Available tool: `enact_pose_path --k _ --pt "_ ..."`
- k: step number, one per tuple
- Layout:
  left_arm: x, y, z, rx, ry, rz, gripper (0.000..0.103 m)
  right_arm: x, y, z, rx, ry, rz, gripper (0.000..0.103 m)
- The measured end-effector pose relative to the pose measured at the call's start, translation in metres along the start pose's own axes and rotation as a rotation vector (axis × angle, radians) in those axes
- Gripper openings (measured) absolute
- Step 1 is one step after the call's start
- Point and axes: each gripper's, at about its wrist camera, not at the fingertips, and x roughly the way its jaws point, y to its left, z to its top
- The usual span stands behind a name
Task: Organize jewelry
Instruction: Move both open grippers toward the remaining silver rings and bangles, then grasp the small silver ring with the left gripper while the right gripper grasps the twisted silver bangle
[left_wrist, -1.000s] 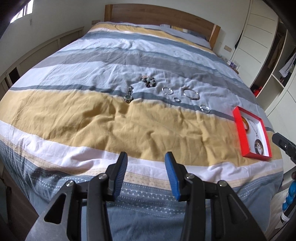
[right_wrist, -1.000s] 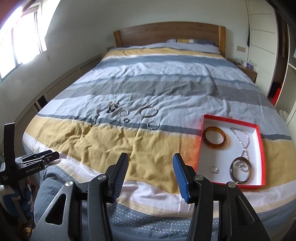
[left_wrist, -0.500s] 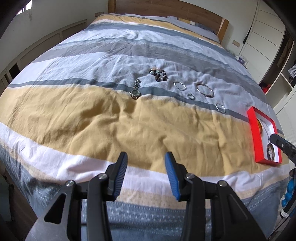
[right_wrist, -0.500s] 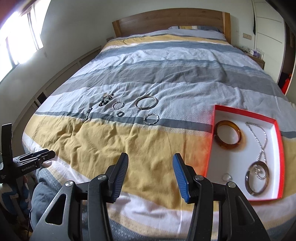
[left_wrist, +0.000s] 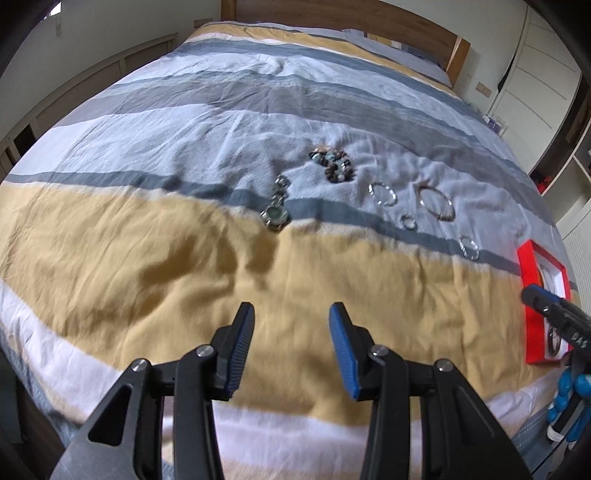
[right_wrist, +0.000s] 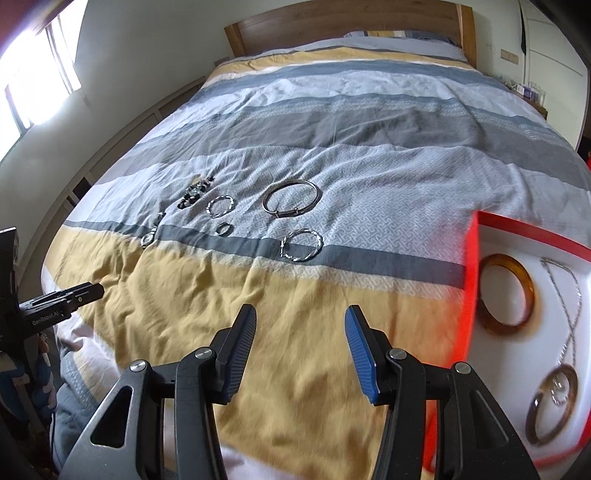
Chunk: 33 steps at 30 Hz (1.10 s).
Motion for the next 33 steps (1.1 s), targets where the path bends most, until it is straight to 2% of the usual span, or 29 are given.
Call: enact_pose_path --k 10,20,25,33 --pt "0.037 -0.051 0.032 0.094 0.006 -0.100 0.040 0.037 0.000 0.021 -0.036 0.025 0.011 0.049" --pt "0.090 -0.098 0.063 0.150 0.060 -0.206 0.040 0.063 -0.001 0.031 -0.126 0.044 0.023 0.052" --pt "0.114 -0.110 0.069 0.178 0.088 -0.213 0.040 0.076 0.000 0.036 -0.159 0.049 0.024 0.053" --pt "0.133 -0.117 0.077 0.202 0.091 -0.213 0.039 0.092 0.002 0.045 -0.196 0.047 0.035 0.053"
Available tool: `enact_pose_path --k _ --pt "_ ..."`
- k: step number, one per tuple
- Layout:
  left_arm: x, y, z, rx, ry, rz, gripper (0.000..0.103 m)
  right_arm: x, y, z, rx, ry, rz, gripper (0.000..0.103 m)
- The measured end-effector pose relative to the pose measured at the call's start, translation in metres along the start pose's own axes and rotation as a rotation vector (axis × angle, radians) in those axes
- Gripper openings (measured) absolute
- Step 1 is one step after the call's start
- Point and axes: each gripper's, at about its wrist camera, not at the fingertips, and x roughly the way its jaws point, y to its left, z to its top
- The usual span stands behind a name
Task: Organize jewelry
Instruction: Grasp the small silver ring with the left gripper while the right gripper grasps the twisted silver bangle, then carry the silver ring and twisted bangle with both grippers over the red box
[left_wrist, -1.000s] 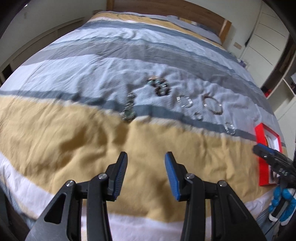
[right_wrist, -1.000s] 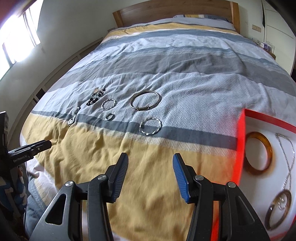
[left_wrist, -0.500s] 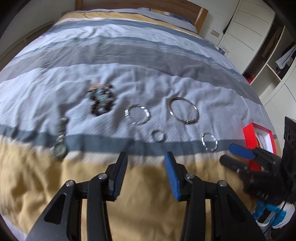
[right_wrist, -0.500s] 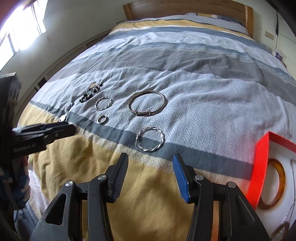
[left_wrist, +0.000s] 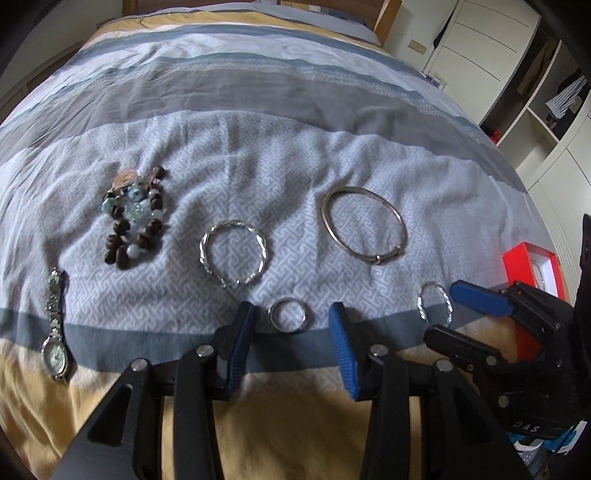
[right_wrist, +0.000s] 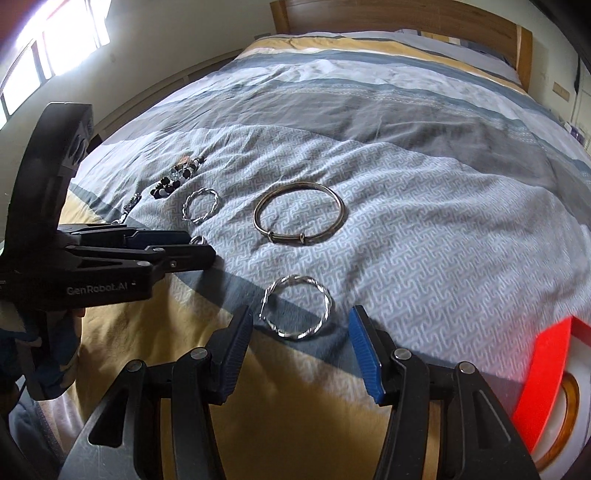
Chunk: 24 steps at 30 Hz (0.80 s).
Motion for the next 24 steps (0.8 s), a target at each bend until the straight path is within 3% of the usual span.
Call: enact_pose_path --k 2,4,6,16,24 --pt "0.002 0.000 -0.001 0.008 -0.007 -0.002 0.039 0.004 0.001 0.001 -0.013 0.002 -0.009 0.052" --pt "0.002 0.001 -0.003 0.016 -0.019 0.006 0.029 0.008 0.003 0.000 -0.029 0.006 -0.029 0.041" --pt "0.001 0.006 -0.005 0.009 -0.023 0.010 0.019 0.009 0.002 -0.001 -0.030 0.001 -0.027 0.041" --pt "-0.022 0.003 -0.016 0.005 -0.037 -0.004 0.019 -0.022 0.007 -0.010 -0.013 -0.033 -0.030 0.040" --pt "-0.077 -0.019 -0.033 0.008 -0.085 -0.014 0.019 -0.091 0.019 -0.028 0.005 -0.103 -0.056 0.040"
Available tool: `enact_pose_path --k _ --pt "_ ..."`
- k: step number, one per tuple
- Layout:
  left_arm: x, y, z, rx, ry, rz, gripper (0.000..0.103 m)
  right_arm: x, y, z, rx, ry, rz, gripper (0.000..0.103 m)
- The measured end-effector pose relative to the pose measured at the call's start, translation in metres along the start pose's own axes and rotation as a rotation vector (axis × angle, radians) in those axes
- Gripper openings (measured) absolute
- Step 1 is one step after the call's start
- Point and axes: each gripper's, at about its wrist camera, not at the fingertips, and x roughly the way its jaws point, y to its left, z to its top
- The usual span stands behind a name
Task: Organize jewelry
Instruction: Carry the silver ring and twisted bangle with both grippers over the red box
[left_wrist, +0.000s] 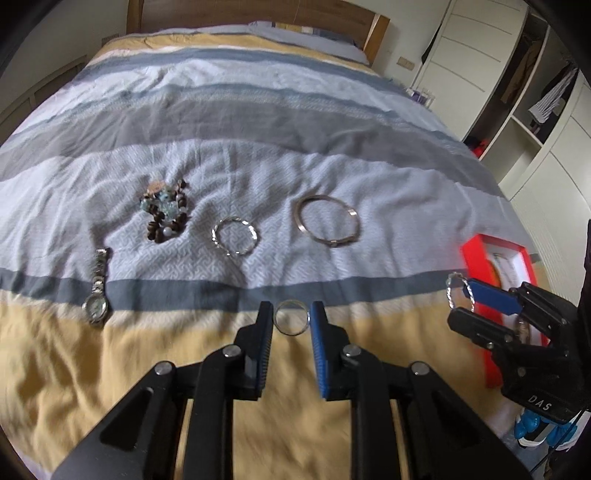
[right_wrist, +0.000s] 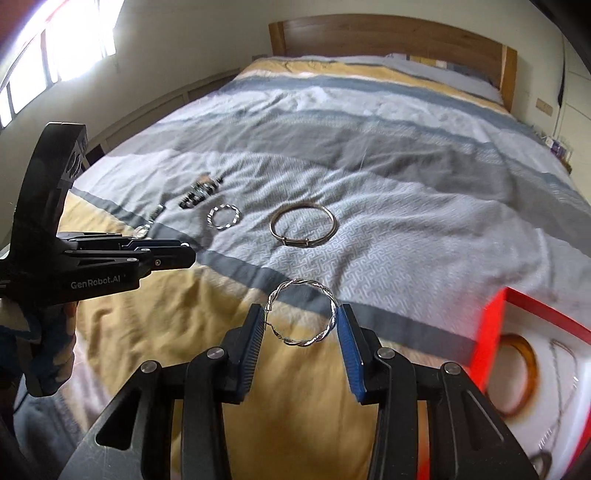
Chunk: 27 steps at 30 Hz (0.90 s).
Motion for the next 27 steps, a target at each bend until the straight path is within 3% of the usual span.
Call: enact_pose_path --k 6,14,20,27 --pt "-0.046 -0.034 -0.005 0.032 -0.053 -0.020 0.019 -0.061 -0.008 -0.013 0.023 -0.067 -0.045 0.040" --pt "-0.082 -0.111 -0.010 0.129 -0.095 -0.087 0.019 -0.135 -0.049 -0.044 0.096 -0.142 -0.130 0.040" --pt "-0.077 -0.175 -0.019 0.215 -0.069 -0.143 0.019 -0.163 -0.092 -0.080 0.177 -0.147 -0.197 0.040" --pt "-0.047 -0.232 -0.032 0.298 -0.004 -0.183 0.019 -0.159 -0.144 -0.116 0.281 -0.105 -0.238 0.040"
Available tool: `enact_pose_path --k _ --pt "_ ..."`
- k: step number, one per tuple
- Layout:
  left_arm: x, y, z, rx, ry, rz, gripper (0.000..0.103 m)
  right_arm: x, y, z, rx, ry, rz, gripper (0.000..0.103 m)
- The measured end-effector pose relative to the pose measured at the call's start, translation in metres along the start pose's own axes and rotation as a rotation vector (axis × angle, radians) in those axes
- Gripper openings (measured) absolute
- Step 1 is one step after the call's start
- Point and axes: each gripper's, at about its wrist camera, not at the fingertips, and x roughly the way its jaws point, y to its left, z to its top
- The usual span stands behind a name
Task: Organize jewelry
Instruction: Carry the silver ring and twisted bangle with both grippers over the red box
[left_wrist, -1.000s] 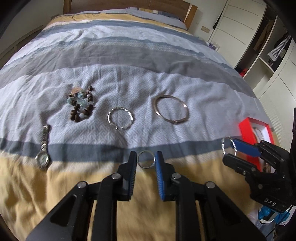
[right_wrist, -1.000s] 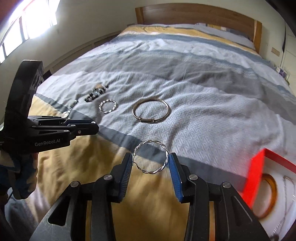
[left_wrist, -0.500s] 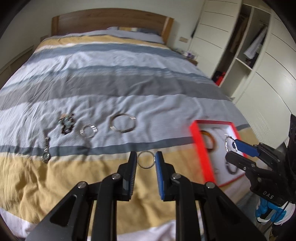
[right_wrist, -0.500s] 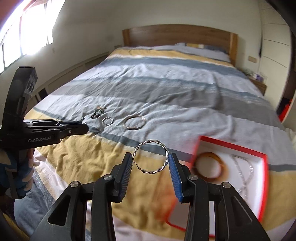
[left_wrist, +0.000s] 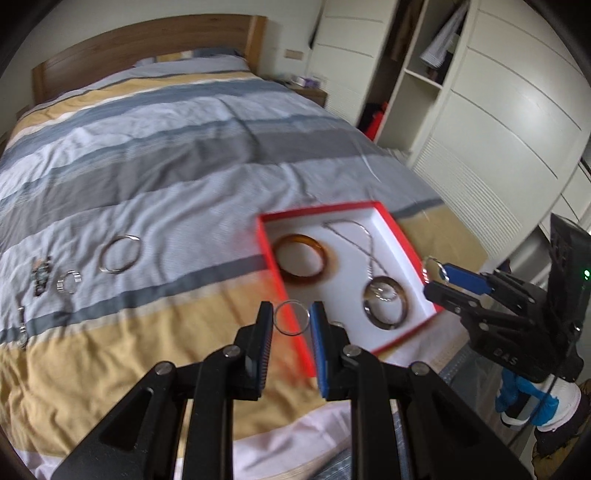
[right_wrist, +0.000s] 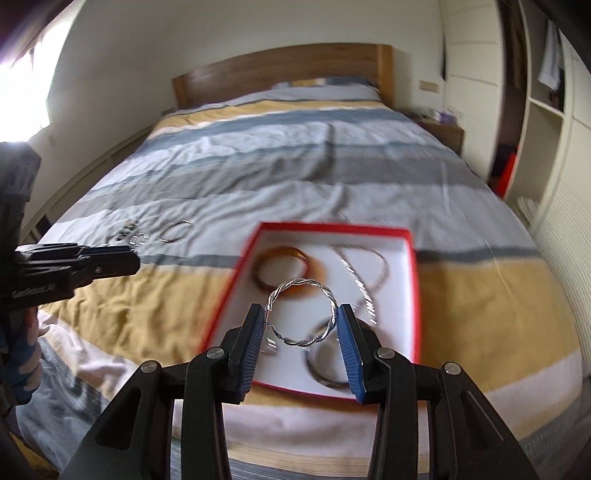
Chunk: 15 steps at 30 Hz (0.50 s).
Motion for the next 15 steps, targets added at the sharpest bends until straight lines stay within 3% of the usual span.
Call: enact_pose_path --k 7,15 --pt "0.053 -0.029 0.005 0.055 0.080 -0.031 0.019 0.042 -0.029 -0.003 0.030 0.064 -0.005 0.040" --pt "0.108 -0.045 0.010 0.102 0.151 -0.045 0.019 0.095 -0.044 0.015 0.016 0.130 0.011 0.040"
